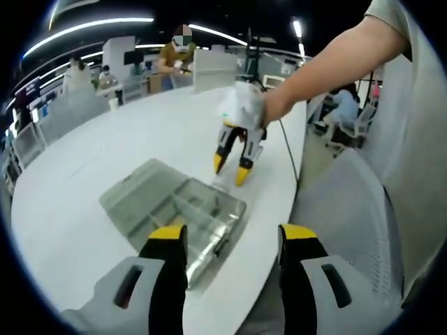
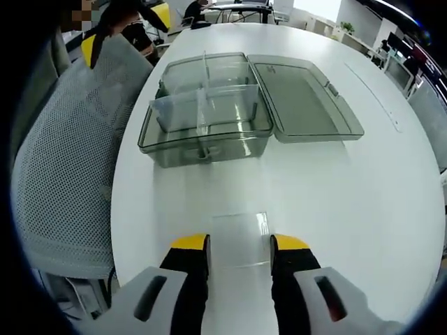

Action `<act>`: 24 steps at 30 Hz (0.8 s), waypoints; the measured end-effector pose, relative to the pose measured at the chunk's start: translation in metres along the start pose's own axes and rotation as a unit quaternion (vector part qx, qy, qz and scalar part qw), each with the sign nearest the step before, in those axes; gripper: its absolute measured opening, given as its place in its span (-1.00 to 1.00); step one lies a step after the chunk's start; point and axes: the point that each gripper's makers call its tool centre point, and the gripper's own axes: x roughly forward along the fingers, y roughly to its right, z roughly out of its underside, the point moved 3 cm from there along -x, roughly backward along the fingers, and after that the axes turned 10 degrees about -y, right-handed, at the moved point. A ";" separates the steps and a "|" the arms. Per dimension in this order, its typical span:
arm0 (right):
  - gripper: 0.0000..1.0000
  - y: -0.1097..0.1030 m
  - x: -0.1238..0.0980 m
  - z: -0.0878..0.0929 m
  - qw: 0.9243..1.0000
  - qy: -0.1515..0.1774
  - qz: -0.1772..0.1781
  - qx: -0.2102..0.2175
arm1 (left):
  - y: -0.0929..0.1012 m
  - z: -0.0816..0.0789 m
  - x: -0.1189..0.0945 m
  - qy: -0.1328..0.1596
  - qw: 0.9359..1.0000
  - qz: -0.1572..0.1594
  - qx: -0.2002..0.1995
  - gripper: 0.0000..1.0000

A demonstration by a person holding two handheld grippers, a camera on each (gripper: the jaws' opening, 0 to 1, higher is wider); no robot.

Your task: Insert the divider into the dual guide fixture by aligning both edges with the guide slots and pushing it downward to the bottom, including one-sided entry, uneven engagement, binding, and posture correction.

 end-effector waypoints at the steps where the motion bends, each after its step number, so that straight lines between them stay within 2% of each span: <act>1: -0.41 0.000 0.000 0.000 1.000 -0.002 0.000 -0.001 | 0.000 0.000 0.000 0.000 1.000 0.000 0.000 0.01; 11: -0.44 0.002 0.000 -0.004 0.999 -0.036 -0.003 0.008 | 0.001 0.001 0.000 -0.001 1.000 0.000 0.000 0.00; 24: -0.46 -0.003 -0.001 -0.006 0.999 -0.038 -0.001 0.003 | 0.002 0.003 -0.001 0.002 1.000 -0.001 -0.004 -0.01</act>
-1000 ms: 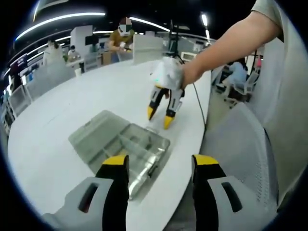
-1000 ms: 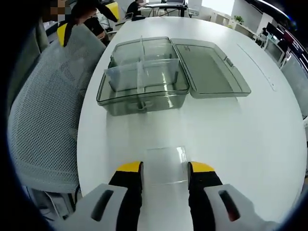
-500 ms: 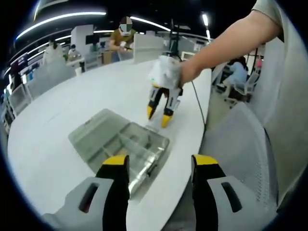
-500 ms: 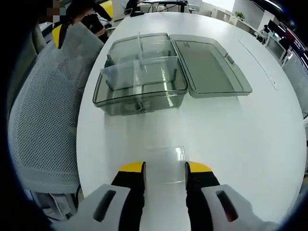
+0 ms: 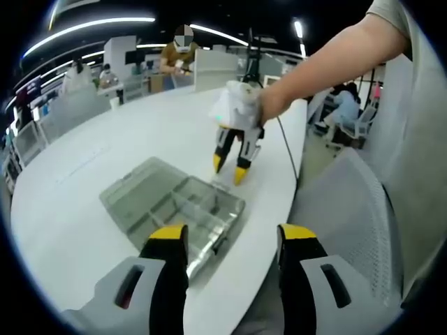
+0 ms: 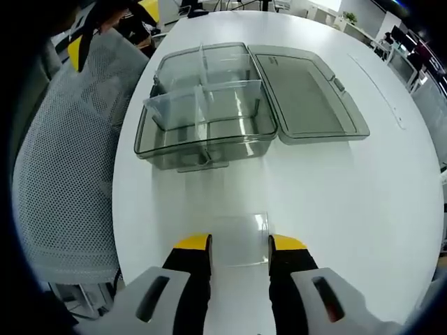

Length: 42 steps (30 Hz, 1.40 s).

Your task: Insert the divider into the dual guide fixture by aligning both edges with the guide slots and pushing it downward to the bottom, including one-sided entry, uneven engagement, binding, and posture correction.

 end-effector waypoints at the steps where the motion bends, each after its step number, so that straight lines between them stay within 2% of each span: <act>1: -0.46 0.000 0.000 0.000 1.000 -0.001 0.001 -0.001 | 0.000 0.000 0.000 0.000 1.000 0.000 0.000 -0.01; 17: -0.46 -0.010 -0.015 -0.006 1.000 0.019 0.014 -0.002 | 0.001 0.004 0.003 -0.002 1.000 0.002 -0.005 -0.02; 34: -0.46 -0.030 -0.047 -0.027 0.997 0.048 0.052 -0.022 | 0.005 -0.001 0.009 -0.003 1.000 0.014 0.000 -0.07; 42: -0.46 -0.042 -0.064 -0.043 0.995 0.061 0.071 -0.040 | 0.005 -0.004 0.013 -0.007 1.000 0.017 -0.002 -0.12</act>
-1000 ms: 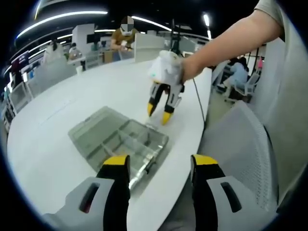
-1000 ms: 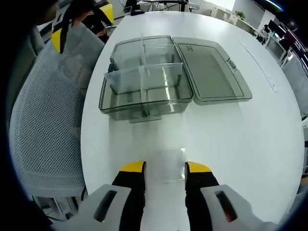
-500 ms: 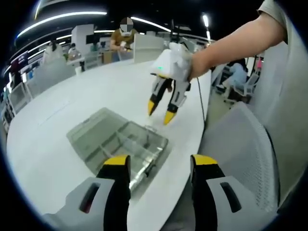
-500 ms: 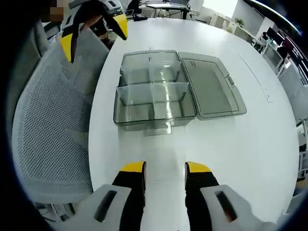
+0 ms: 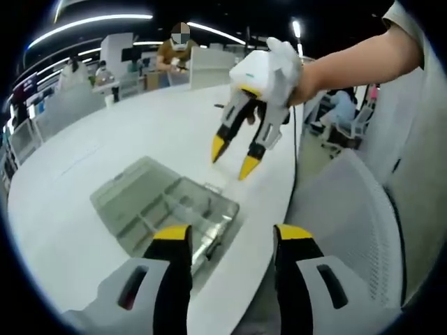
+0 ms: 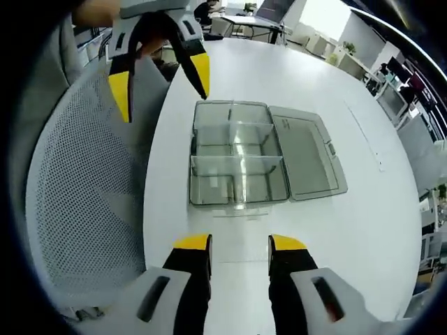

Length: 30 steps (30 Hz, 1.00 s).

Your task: Insert the divider into the dual guide fixture by aligning both edges with the guide slots and pushing it downward to the bottom, including one-sided entry, uneven engagement, binding, and posture correction.

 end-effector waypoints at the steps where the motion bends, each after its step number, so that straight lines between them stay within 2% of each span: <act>1: -0.46 -0.001 -0.002 -0.003 1.000 0.002 0.002 -0.002 | -0.001 0.000 0.000 0.000 1.000 0.000 -0.002 -0.13; 14: -0.46 -0.013 -0.022 -0.031 0.999 0.021 0.023 -0.030 | -0.012 -0.012 -0.003 0.010 0.999 -0.002 -0.041 -0.23; 30: -0.46 -0.019 -0.037 -0.059 0.996 0.042 0.047 -0.056 | -0.014 -0.027 -0.006 0.036 0.994 0.011 -0.105 -0.38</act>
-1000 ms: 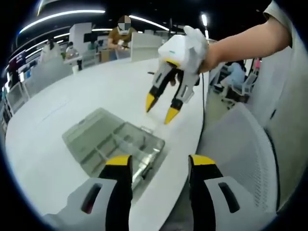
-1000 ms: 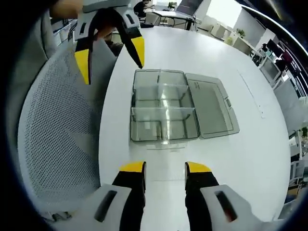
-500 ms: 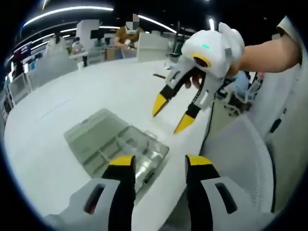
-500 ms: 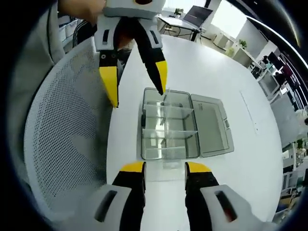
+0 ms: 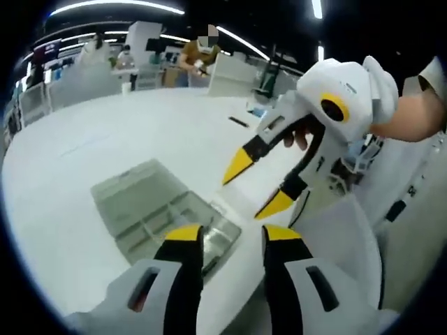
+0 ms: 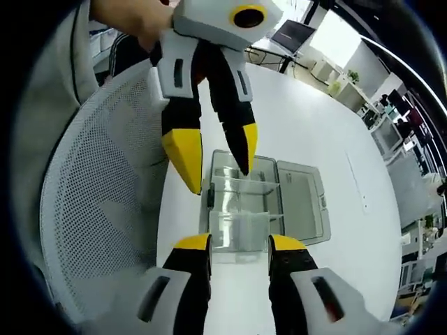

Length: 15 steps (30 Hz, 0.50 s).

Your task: Insert the divider into the dual guide fixture by aligning both edges with the guide slots and pushing it downward to the bottom, including one-sided entry, uneven engagement, binding, and posture correction.

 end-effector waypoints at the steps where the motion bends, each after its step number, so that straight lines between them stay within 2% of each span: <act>1: -0.46 0.000 -0.001 -0.002 1.000 0.002 0.002 -0.001 | -0.001 0.000 0.000 0.002 1.000 -0.003 -0.001 -0.38; 15: -0.46 -0.003 -0.008 -0.019 1.000 0.018 0.013 -0.013 | -0.001 -0.003 -0.005 0.014 0.998 0.010 -0.054 -0.55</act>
